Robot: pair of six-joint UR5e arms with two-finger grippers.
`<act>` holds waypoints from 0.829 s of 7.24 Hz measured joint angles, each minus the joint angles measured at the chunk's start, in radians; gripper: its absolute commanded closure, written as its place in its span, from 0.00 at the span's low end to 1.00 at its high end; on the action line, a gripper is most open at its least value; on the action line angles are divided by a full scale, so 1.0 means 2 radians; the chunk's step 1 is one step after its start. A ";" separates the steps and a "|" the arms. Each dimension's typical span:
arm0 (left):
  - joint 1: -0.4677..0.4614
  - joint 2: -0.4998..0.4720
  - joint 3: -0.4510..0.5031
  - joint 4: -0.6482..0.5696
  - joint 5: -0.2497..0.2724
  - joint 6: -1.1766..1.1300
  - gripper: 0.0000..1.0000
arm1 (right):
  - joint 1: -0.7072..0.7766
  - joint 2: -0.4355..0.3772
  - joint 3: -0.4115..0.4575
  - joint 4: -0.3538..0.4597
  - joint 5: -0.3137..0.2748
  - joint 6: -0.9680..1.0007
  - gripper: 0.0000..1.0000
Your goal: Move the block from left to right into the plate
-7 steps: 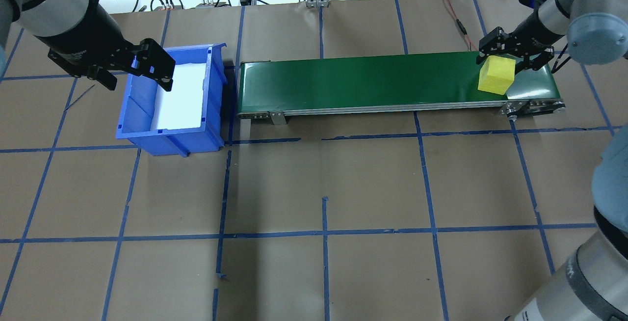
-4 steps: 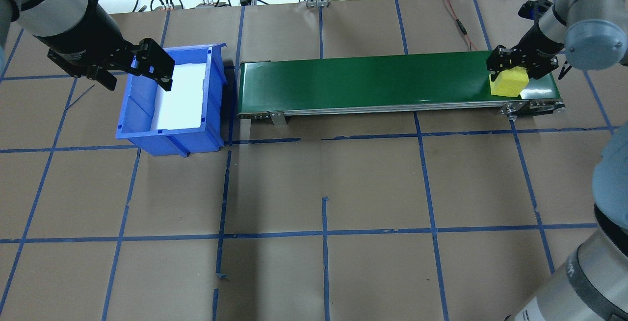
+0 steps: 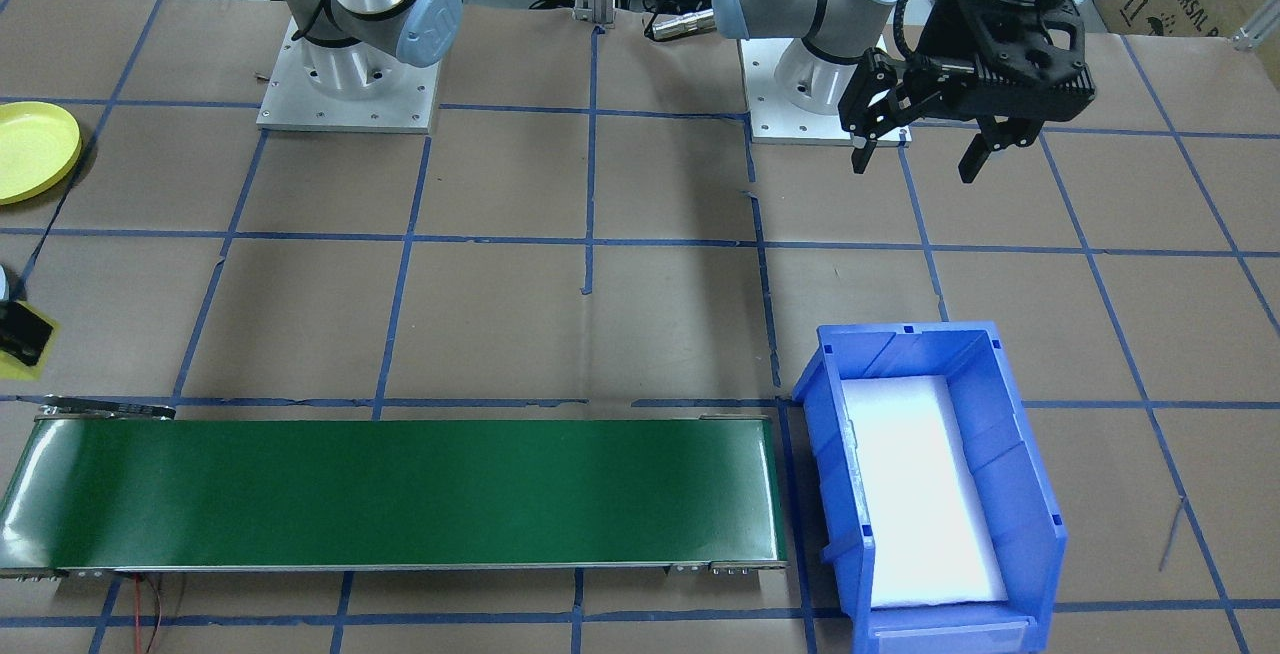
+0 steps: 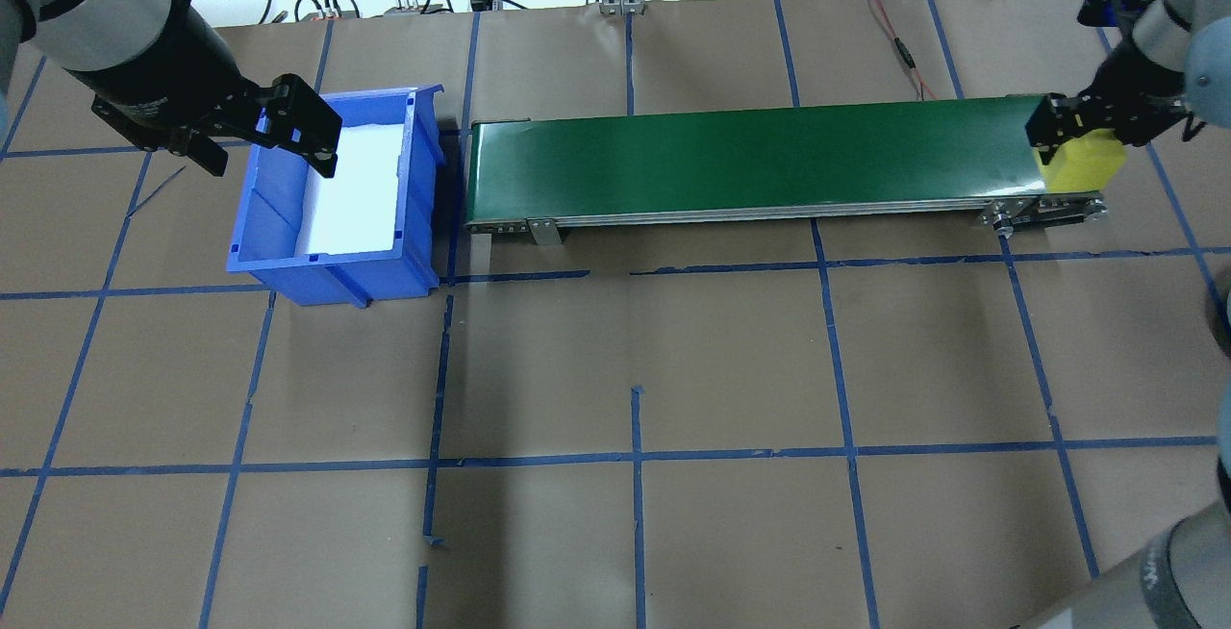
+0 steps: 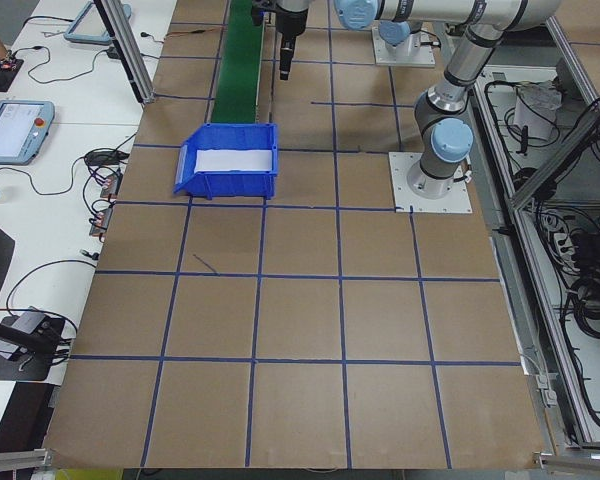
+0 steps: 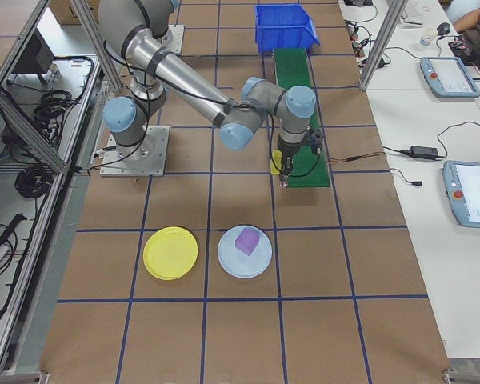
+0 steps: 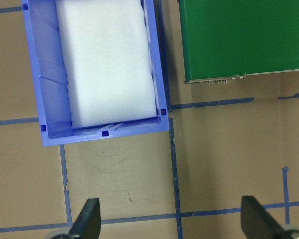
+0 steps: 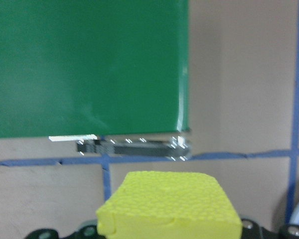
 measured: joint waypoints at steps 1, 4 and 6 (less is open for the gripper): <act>0.000 0.000 0.000 0.000 0.000 0.000 0.00 | -0.063 -0.020 0.032 0.003 0.000 -0.079 0.64; 0.000 0.000 -0.001 0.000 -0.001 0.000 0.00 | -0.242 -0.036 0.075 0.004 0.004 -0.232 0.58; 0.000 0.000 -0.001 0.000 -0.001 0.000 0.00 | -0.333 -0.036 0.105 0.001 0.007 -0.276 0.52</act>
